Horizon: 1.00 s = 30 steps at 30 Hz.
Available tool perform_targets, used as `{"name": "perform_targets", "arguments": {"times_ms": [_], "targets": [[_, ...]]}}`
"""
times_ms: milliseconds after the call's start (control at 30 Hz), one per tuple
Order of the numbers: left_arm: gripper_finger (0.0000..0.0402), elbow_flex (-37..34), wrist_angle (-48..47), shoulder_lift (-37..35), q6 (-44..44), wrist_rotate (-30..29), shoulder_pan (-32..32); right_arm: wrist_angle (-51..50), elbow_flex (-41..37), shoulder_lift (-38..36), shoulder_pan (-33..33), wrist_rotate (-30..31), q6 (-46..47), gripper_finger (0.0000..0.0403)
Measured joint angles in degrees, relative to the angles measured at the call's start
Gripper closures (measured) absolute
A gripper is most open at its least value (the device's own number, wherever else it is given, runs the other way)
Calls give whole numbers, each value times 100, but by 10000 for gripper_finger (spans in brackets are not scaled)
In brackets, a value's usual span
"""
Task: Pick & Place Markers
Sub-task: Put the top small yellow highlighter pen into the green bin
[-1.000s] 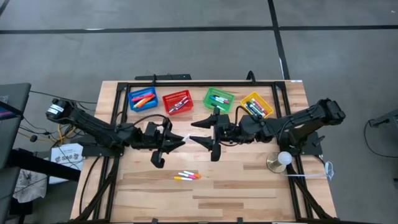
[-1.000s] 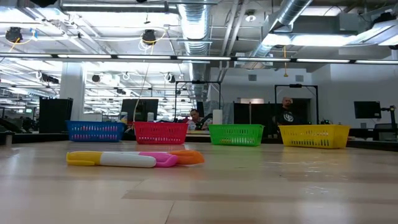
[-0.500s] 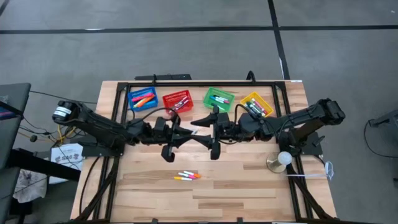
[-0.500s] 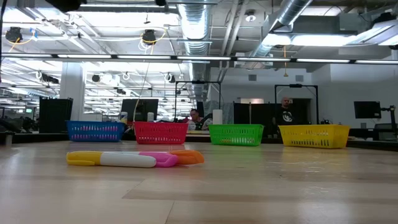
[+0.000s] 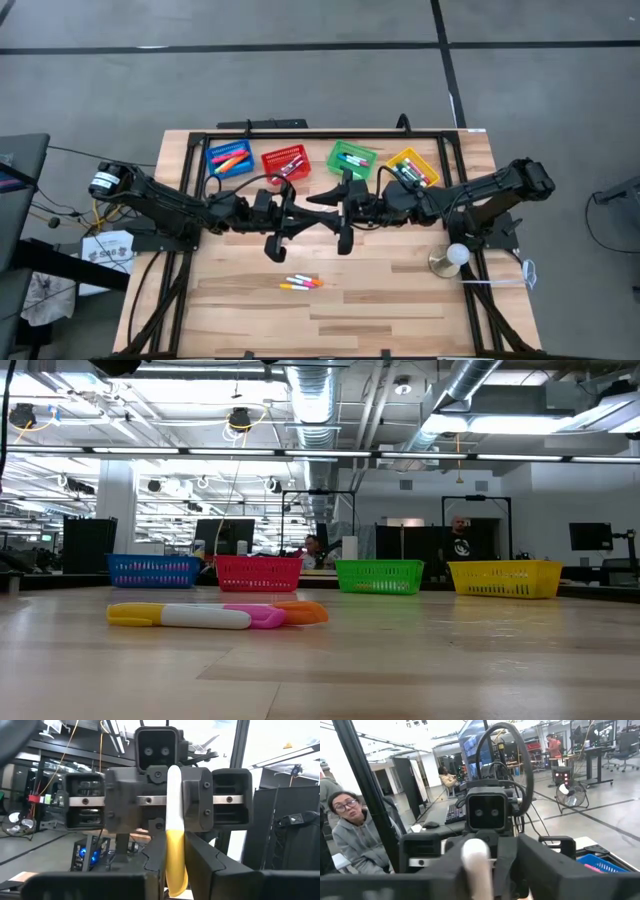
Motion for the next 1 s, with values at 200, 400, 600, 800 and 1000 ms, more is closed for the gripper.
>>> {"name": "perform_targets", "arguments": {"times_ms": [200,400,600,800,1000], "targets": [[346,0,-11,0,-11,-29,4,9,0,-2,4,-86,-53,384],[339,0,-11,-28,-12,-12,2,62,0,-2,7,-118,85,372],[321,0,-13,-202,-315,33,39,136,2,-7,4,-267,71,382],[275,2,-111,-266,-286,22,39,257,2,-7,4,-304,3,386],[228,2,-1434,-648,153,-227,38,102,2,-60,-62,-309,-116,386]]}}
